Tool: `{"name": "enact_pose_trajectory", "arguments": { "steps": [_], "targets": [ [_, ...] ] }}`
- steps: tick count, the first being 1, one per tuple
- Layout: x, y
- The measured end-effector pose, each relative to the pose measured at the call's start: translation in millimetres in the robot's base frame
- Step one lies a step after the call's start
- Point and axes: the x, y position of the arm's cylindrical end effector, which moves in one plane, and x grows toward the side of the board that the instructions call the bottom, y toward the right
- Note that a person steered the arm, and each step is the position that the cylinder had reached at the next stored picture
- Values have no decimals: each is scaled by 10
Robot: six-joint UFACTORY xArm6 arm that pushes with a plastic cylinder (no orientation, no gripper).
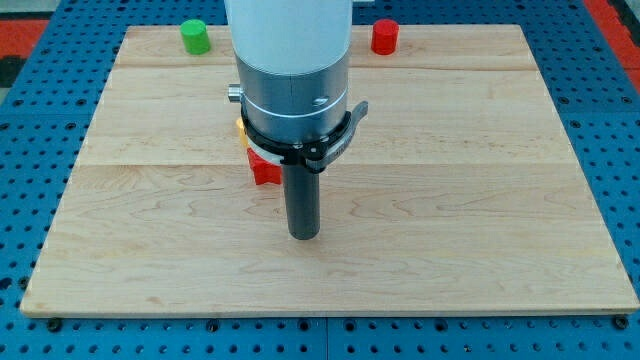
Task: Move the arm diagonally to the bottom left of the red star
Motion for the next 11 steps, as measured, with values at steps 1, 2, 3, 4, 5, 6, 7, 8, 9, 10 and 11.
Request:
{"name": "enact_pose_trajectory", "arguments": {
  "steps": [1,2,3,4,5,6,7,8,9,10,11],
  "targets": [
    [0,0],
    [-1,0],
    [-1,0],
    [18,53],
    [55,58],
    [83,4],
    [-57,-369],
    [-66,-369],
    [-66,-537],
    [-99,-1415],
    [-661,-1800]
  ]
}}
